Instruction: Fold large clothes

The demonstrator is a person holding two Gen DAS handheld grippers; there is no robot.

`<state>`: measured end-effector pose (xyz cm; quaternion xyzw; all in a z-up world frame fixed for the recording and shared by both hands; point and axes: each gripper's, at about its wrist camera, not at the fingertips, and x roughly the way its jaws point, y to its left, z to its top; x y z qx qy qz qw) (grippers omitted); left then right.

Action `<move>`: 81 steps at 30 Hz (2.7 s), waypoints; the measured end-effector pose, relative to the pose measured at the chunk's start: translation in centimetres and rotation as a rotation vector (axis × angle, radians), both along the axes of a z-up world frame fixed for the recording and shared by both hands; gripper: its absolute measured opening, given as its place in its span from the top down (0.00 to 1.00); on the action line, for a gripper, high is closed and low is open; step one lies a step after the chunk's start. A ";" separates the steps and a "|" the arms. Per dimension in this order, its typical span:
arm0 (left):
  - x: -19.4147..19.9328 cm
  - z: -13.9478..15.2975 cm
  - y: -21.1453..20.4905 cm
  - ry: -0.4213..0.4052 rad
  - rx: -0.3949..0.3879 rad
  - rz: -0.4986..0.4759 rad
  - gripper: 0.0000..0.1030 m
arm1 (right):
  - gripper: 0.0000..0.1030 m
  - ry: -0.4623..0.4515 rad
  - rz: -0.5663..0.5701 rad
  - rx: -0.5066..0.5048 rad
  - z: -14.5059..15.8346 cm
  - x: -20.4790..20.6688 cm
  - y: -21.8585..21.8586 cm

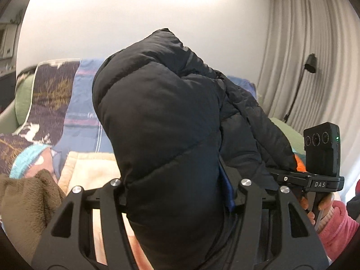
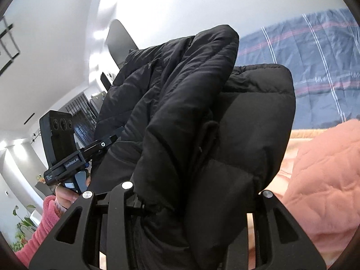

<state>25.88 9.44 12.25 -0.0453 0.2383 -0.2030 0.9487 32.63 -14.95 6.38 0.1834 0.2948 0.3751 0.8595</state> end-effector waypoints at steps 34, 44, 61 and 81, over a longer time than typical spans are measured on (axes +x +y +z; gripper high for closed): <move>5.6 -15.7 -0.2 0.173 0.311 0.247 0.15 | 0.71 -0.055 -0.096 -0.338 -6.0 -11.1 -2.7; -8.3 -12.8 -5.6 0.110 0.250 0.108 0.02 | 0.64 -0.034 -0.310 -0.422 -5.8 -22.0 -9.0; -27.2 -8.7 -18.8 0.023 0.318 0.040 0.02 | 0.02 -0.141 -0.663 -0.433 -1.4 -35.5 -14.2; -30.8 -8.5 -17.8 0.034 0.365 0.189 0.02 | 0.02 -0.107 -0.665 -0.403 -1.4 -36.7 -13.0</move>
